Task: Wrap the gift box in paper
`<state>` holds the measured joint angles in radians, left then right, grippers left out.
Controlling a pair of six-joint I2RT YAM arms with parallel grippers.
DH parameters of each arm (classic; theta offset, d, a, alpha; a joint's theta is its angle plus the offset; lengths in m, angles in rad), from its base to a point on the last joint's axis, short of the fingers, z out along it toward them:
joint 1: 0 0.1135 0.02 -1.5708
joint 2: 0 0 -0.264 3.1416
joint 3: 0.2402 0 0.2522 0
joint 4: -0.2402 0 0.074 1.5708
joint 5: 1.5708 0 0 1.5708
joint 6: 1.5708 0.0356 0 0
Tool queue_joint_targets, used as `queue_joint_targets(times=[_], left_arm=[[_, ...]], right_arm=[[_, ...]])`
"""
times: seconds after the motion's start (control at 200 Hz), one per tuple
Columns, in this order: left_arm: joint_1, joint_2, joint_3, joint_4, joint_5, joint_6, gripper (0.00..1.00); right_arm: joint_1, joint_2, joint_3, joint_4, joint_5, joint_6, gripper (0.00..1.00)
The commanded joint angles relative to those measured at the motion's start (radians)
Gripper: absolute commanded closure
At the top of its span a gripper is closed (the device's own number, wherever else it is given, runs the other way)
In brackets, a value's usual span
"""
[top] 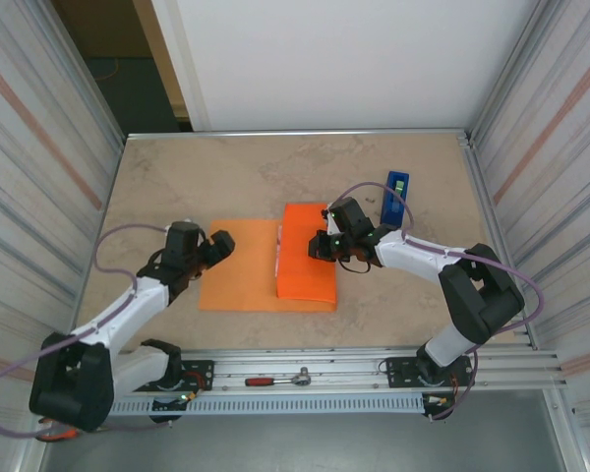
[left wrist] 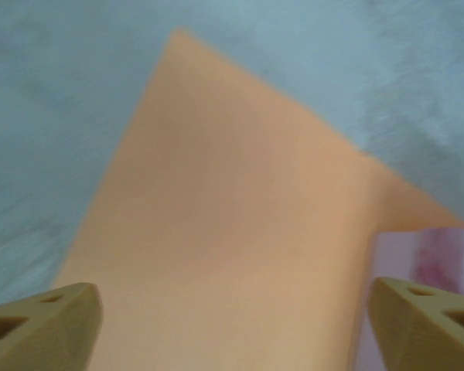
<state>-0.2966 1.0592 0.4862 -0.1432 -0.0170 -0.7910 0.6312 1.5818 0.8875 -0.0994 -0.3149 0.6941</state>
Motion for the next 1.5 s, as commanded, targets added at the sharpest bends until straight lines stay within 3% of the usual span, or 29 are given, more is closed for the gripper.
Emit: queue_joint_targets(times=[0.0,0.341,0.691,0.867,1.037,1.498], left_arm=[[-0.008,-0.056,-0.085,-0.204,-0.073,-0.127,0.01],[-0.058,-0.077,-0.173,-0.16,-0.05,-0.144,0.03],[-0.312,0.007,-0.166,-0.126,-0.195,-0.241,0.09],[-0.341,0.023,-0.173,-0.014,-0.235,-0.153,0.08],[-0.346,-0.028,-0.215,0.156,-0.224,-0.07,0.18],[-0.418,-0.053,-0.226,0.133,-0.261,-0.127,0.16]], right_arm=[[0.016,0.009,-0.042,-0.083,0.023,-0.028,1.0],[0.015,0.013,-0.038,-0.087,0.02,-0.03,1.0],[0.016,0.01,-0.037,-0.089,0.022,-0.03,1.0],[0.014,0.014,-0.036,-0.086,0.018,-0.03,1.0],[0.014,0.018,-0.036,-0.082,0.018,-0.028,1.0],[0.012,0.03,-0.038,-0.074,0.014,-0.024,1.0]])
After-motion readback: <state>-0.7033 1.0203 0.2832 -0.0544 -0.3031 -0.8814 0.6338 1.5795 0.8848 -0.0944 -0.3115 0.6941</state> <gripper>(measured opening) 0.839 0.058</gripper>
